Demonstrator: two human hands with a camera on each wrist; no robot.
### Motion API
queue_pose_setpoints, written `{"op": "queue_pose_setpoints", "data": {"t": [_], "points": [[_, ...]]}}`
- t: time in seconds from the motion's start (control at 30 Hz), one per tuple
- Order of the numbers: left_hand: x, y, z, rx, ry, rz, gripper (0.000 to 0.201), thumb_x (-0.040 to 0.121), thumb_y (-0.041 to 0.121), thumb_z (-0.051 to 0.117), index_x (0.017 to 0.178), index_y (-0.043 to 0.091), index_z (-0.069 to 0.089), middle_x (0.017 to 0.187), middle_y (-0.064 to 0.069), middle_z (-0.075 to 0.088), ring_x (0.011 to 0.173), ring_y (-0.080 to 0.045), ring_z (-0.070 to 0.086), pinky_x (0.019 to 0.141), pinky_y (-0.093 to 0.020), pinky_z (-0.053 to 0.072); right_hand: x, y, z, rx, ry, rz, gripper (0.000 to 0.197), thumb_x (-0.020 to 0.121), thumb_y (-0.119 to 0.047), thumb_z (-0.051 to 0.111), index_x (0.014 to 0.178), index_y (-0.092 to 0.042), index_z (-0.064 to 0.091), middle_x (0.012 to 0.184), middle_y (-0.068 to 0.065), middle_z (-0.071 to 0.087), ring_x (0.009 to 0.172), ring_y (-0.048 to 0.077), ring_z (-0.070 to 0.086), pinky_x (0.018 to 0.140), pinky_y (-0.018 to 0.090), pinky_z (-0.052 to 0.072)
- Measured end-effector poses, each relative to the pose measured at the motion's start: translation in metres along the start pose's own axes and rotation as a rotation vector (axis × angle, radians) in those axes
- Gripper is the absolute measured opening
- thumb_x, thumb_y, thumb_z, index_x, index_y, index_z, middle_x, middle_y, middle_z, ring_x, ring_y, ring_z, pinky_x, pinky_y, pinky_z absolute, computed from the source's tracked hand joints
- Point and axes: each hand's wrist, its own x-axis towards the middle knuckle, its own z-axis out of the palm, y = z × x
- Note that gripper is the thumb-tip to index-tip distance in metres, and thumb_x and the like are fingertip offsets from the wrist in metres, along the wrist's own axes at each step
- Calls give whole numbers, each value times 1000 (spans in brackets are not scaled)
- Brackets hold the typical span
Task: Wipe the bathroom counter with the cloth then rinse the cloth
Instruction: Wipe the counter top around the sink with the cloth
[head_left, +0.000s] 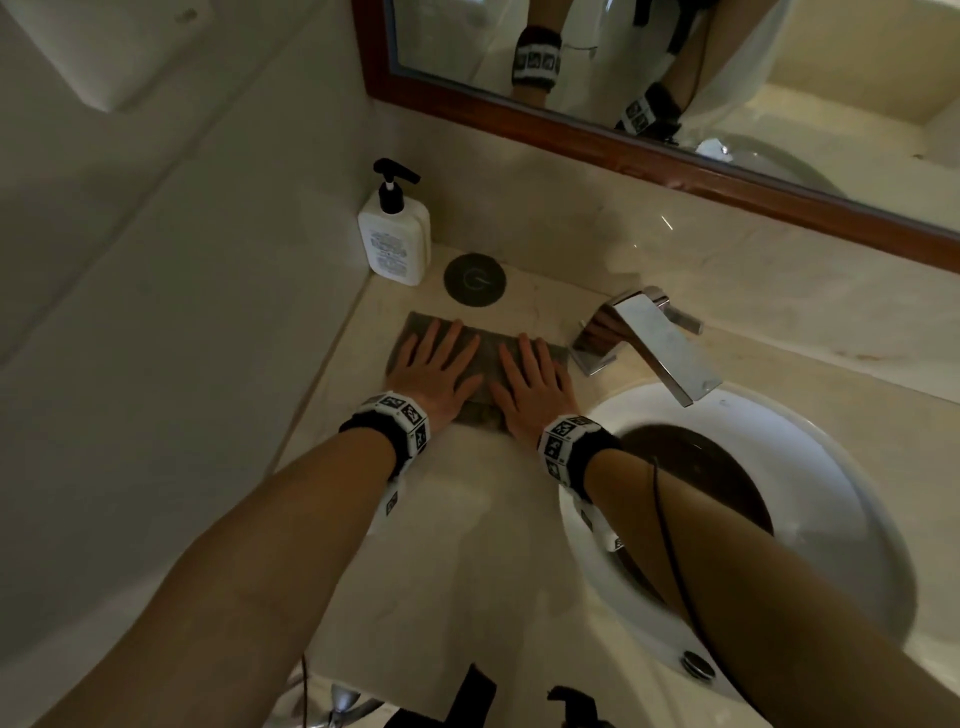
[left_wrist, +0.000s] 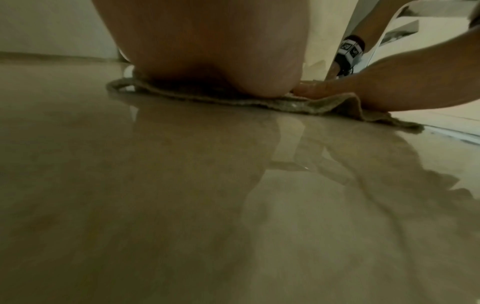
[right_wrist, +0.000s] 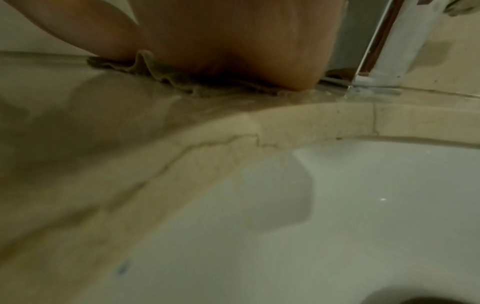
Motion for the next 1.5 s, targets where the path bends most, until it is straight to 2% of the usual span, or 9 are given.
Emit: {"op": "queue_pose_setpoints", "data": {"t": [0.2,0.33,0.7,0.83,0.97,1.07,1.2,1.33,1.5], "points": [[2,2,2,6,-11,-5,61,99,55,15,152,33,-4,162,2,-11,148,-24,-9,119,-44,-2,-7,-3,1,-6,20,-1,80,85,-59,-9,155,-23,3,163,7,-4,149,26,-6,118,42,-3],[-13,9,5,-1,-12,4,61,99,55,15,152,32,-5,161,2,-13,148,-24,-11,118,-43,-4,-24,-5,1,-5,-3,-5,83,82,-61,-14,155,-23,0,163,7,-6,149,26,-8,118,42,-5],[-89,51,30,-12,-64,-103,64,98,57,16,151,33,-10,161,1,-16,147,-25,-14,119,-45,-4,-94,1,17,14,-62,-80,64,101,-53,19,154,-26,-5,162,5,-14,148,24,-14,118,40,-8],[-111,54,37,-11,-69,-144,78,79,64,-12,151,34,-9,161,1,-15,148,-26,-11,119,-46,0,-100,-9,16,63,-115,-82,63,100,-53,20,154,-30,-5,160,6,-20,147,27,-18,120,46,-7],[-115,46,36,-23,-73,-167,73,83,61,-10,151,36,-9,161,3,-15,148,-25,-11,119,-45,1,-104,-19,25,46,-127,-89,59,99,-56,15,152,-39,-8,161,4,-19,146,30,-20,119,50,-6],[-111,36,36,-31,-67,-180,59,97,53,7,150,36,-11,160,4,-18,148,-23,-14,119,-45,-1,-99,-24,28,2,-83,-122,64,93,-61,3,152,-38,-6,162,5,-15,147,31,-17,119,50,-5],[-98,19,32,-46,-19,-195,69,86,59,-6,151,36,-8,161,5,-13,148,-22,-10,119,-45,0,-78,-31,25,34,-82,-128,61,99,-58,14,152,-39,-8,161,1,-18,147,27,-20,119,47,-8],[-74,-4,19,-106,-25,-194,58,100,52,15,150,37,-9,160,7,-17,148,-19,-14,119,-42,-5,-45,-39,19,40,-68,-116,61,98,-59,14,152,-39,-7,161,0,-17,147,26,-20,119,47,-7],[-38,-36,9,-104,-29,-174,57,99,53,13,149,39,-12,160,8,-19,147,-19,-16,119,-42,-7,1,-48,10,-13,-65,-107,62,98,-59,15,152,-36,-6,162,3,-14,148,30,-15,119,49,-4]]}}
